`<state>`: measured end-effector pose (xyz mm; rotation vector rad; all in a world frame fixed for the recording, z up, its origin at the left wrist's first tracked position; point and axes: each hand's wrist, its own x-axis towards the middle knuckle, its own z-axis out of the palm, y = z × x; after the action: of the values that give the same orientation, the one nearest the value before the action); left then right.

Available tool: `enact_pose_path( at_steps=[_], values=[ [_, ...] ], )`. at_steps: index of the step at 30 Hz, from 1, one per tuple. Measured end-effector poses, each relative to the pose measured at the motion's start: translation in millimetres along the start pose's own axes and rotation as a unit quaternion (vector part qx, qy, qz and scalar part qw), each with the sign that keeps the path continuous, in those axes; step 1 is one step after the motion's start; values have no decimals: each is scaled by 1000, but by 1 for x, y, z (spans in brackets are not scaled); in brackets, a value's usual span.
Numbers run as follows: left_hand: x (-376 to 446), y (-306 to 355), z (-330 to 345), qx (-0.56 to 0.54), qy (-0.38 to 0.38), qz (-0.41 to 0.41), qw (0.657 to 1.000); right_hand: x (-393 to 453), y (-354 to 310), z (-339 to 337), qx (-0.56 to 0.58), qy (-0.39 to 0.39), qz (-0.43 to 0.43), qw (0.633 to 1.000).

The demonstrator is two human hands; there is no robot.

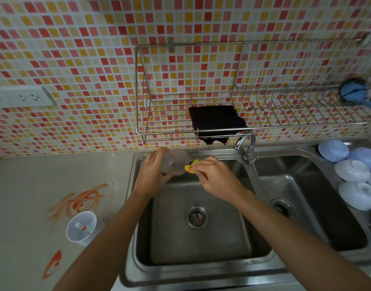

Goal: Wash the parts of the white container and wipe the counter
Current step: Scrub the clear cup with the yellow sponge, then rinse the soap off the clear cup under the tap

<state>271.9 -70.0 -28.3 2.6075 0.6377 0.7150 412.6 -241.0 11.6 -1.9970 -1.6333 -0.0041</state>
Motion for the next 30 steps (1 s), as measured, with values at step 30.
enact_pose_path(
  at_steps=[30],
  values=[
    [-29,-2,-22,-231,-49,-232,944,182,-25,-8,-16,27,201,979]
  ],
)
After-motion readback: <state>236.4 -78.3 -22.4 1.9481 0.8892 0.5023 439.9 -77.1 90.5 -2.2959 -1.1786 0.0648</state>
